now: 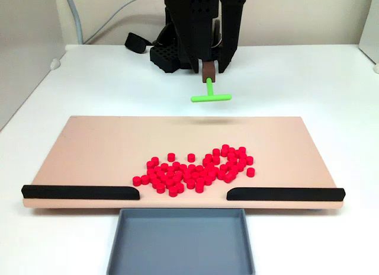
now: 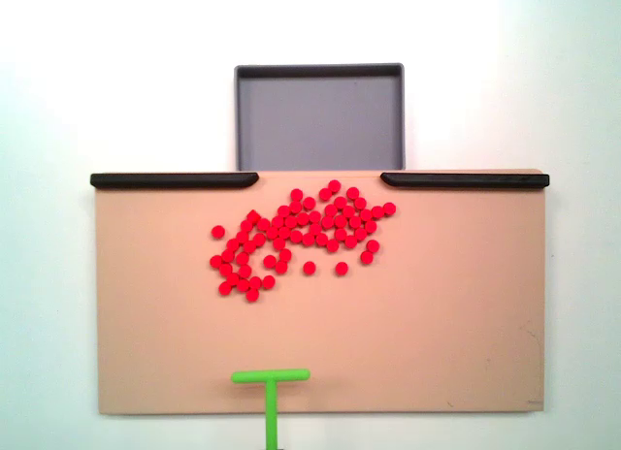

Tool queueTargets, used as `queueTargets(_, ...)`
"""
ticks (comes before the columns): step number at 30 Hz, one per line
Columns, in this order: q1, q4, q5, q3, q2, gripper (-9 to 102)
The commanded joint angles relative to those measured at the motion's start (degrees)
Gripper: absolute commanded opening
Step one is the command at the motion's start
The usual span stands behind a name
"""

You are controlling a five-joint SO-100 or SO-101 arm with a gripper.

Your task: Push granules from bottom to the grey container

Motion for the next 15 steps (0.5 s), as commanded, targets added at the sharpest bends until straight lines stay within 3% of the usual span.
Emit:
queueTargets(1,-0.4,-2.1,0.8,0.9,1.7,0)
queueTargets(15,-1.8,-5.0,5.4,2.5,-1.9,0)
